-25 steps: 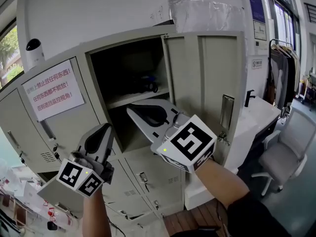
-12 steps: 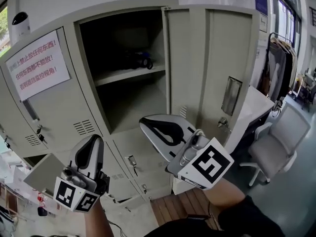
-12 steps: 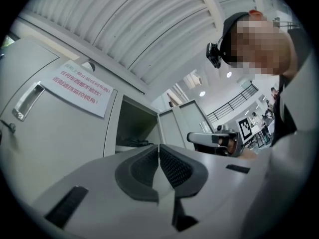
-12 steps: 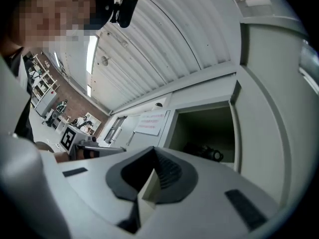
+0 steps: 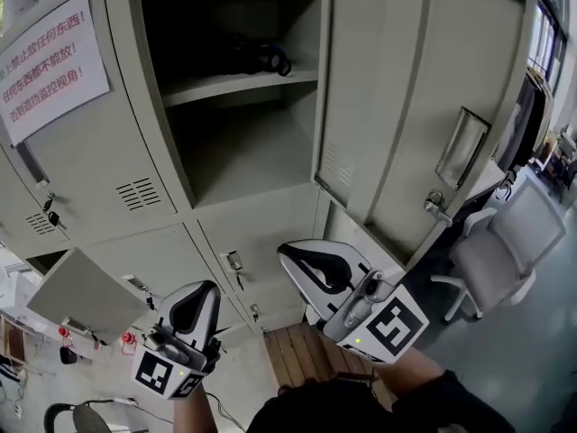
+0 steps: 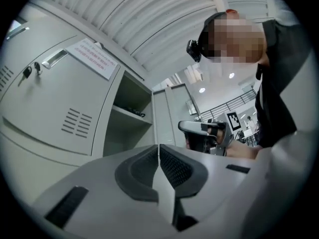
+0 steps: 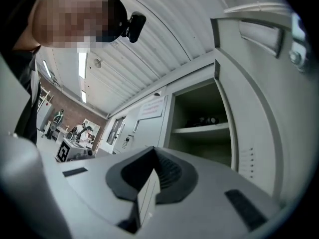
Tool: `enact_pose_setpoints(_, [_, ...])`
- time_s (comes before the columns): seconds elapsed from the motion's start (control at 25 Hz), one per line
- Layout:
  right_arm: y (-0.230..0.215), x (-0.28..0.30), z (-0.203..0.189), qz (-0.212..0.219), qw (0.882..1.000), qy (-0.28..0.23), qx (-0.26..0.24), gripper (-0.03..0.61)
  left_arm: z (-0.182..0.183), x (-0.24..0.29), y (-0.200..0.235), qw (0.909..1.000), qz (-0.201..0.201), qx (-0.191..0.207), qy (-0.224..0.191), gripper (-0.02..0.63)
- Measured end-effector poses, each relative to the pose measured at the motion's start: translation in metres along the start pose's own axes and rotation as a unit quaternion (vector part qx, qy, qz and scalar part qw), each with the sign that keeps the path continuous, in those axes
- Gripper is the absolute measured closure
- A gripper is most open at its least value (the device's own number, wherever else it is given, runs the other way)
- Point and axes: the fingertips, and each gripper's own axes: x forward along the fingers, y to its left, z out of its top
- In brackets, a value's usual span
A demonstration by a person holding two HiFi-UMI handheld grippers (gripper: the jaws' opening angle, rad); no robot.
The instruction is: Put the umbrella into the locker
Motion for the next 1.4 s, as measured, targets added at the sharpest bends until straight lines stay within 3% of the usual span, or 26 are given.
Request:
enact_pose_setpoints(0.36, [0.021, -0.042, -0.096, 0.003, 0.997, 0.038, 0.067, 0.568, -0.091, -0.029, -0.013, 0.9969, 0.012, -0.067, 0.038, 0.589])
enact_pose_setpoints(0.6, [0.041, -0.073, -0.166, 0.01, 0.99, 0.078, 0.12, 0.566, -0.132, -0.052, -0.032, 0.994, 0.017, -0.093, 0.055, 0.589])
enact_pose_setpoints(0.72, [0.053, -0.088, -0.187, 0.022, 0.989, 0.087, 0.117, 0.566, -0.16, -0.065, -0.042, 0.9939, 0.016, -0.093, 0.058, 0.589])
enact_pose_setpoints(0.88, [0.061, -0.11, -0.22, 0.042, 0.987, 0.098, 0.124, 0.566, -0.191, -0.087, -0.053, 0.9889, 0.033, -0.132, 0.059, 0.589])
enact_pose_setpoints(1.08, [0.092, -0.121, -0.232, 0.102, 0.978, 0.103, 0.152, 0.567, -0.201, -0.088, -0.066, 0.9858, 0.027, -0.145, 0.081, 0.589])
enact_pose_setpoints(1.4, [0.098, -0.12, -0.233, 0.122, 0.97, 0.129, 0.166, 0.568, -0.193, -0.08, -0.078, 0.9866, 0.009, -0.13, 0.099, 0.589])
